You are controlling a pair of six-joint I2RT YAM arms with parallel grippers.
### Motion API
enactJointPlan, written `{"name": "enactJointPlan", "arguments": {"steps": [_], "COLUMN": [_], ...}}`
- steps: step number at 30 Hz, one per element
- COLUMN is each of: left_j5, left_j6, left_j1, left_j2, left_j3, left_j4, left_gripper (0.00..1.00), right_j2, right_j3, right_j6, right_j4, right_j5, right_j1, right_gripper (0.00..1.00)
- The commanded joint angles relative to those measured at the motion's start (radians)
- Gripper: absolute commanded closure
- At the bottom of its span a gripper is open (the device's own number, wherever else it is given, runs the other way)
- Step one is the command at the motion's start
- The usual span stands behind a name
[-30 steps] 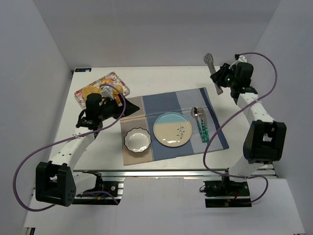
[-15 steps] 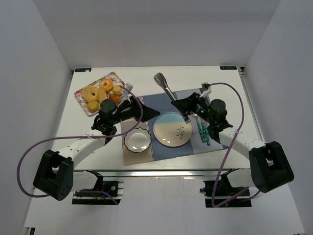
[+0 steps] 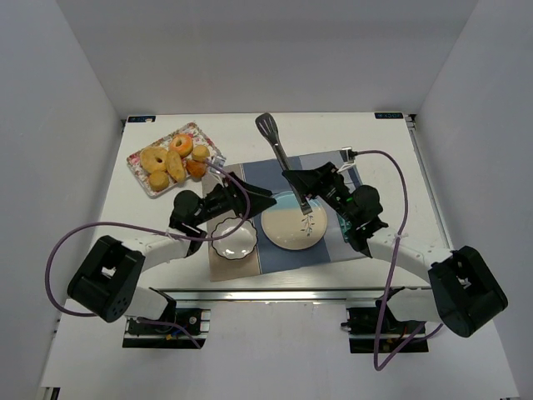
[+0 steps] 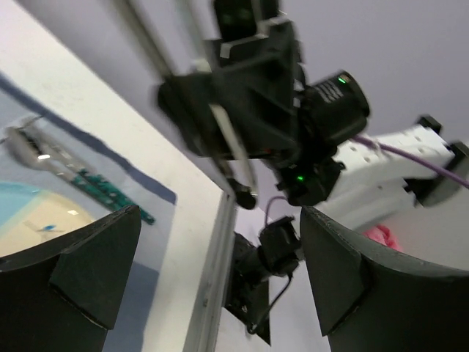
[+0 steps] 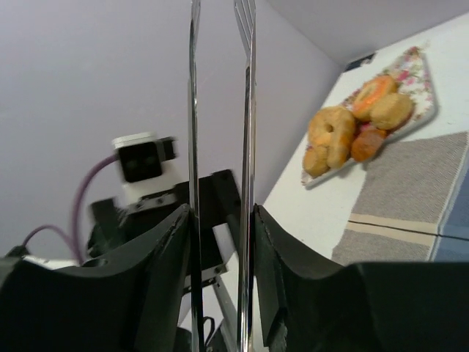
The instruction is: Place the bread
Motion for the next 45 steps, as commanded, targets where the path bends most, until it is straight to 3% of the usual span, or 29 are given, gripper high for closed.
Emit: {"name": "enactJointPlan", "arguments": {"steps": [1, 7, 12, 18, 22, 28, 29, 38, 45], "left_j5": [0.046, 0.062, 0.017, 0.011, -0.021, -0.027, -0.027, -0.020, -0.006], "left_j6": [0.027, 0.132, 0.201, 0.160, 0.150, 0.112, 0.104, 0.129, 0.196], "left_j1": [-0.056, -0.116, -0.185, -0.202, -0.221, -0.230, -0.231, -0.234, -0.248], "left_j2": [0.016, 0.044, 0.090, 0.130, 0.133, 0.130, 0.127, 0.018, -0.076], "left_j3": [0.028, 0.105, 0.194, 0.208, 0.225, 0.214, 0.213, 0.154, 0.111], "left_j4": [0.162, 0.023, -0.117, -0.060, -0.086, -0.063, -0.066, -0.167, -0.350], "left_gripper": [0.02, 0.02, 0.04, 0.08, 0.17, 0.55, 0.66, 0.71, 0.73], "right_j2": [-0.024, -0.056, -0.058, -0.075, -0.082, -0.102, -0.102, -0.171, -0.207], "right_j3": [0.061, 0.154, 0.142, 0.124, 0.099, 0.076, 0.075, 0.148, 0.213], "right_j6": [-0.052, -0.162, -0.175, -0.189, -0.196, -0.198, -0.198, -0.426, -0.607], "right_j4": [-0.054, -0.308, -0.280, -0.256, -0.211, -0.205, -0.204, -0.366, -0.477], "right_j5": [0.148, 0.310, 0.346, 0.366, 0.362, 0.345, 0.340, 0.379, 0.423], "right_j1": [0.045, 0.097, 0.124, 0.145, 0.151, 0.151, 0.151, 0.150, 0.148], "right_gripper": [0.56, 0.56, 0.55, 0.56, 0.55, 0.54, 0.54, 0.47, 0.47]}}
